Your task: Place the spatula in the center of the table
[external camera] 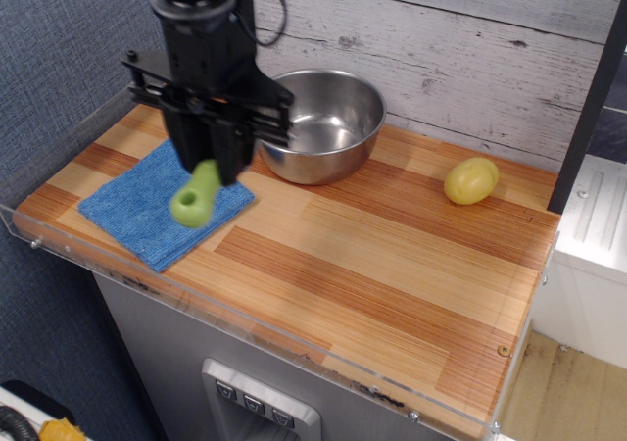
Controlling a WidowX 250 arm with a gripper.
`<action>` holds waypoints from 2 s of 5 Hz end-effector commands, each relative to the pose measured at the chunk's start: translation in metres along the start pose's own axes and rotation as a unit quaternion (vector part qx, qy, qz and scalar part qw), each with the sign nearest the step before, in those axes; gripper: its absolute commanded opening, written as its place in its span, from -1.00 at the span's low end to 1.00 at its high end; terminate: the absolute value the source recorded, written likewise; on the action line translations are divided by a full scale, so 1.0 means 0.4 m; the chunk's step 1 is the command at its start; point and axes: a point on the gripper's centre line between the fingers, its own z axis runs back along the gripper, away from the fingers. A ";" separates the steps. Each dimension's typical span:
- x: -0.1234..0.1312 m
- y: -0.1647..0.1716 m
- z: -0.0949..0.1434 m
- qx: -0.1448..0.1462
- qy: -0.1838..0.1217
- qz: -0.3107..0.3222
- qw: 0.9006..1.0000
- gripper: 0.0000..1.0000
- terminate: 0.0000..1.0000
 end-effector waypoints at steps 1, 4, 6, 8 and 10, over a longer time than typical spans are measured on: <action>0.001 -0.202 -0.138 0.010 0.069 -0.039 0.997 -1.00 -1.00; 0.101 -0.168 -0.281 0.031 0.069 -0.010 0.997 -1.00 -1.00; 0.085 -0.153 -0.123 0.019 -0.034 -0.018 0.999 1.00 -1.00; 0.111 -0.004 -0.073 -0.032 -0.052 0.066 0.996 1.00 -1.00; 0.150 0.049 -0.112 -0.031 -0.002 -0.008 0.999 1.00 -1.00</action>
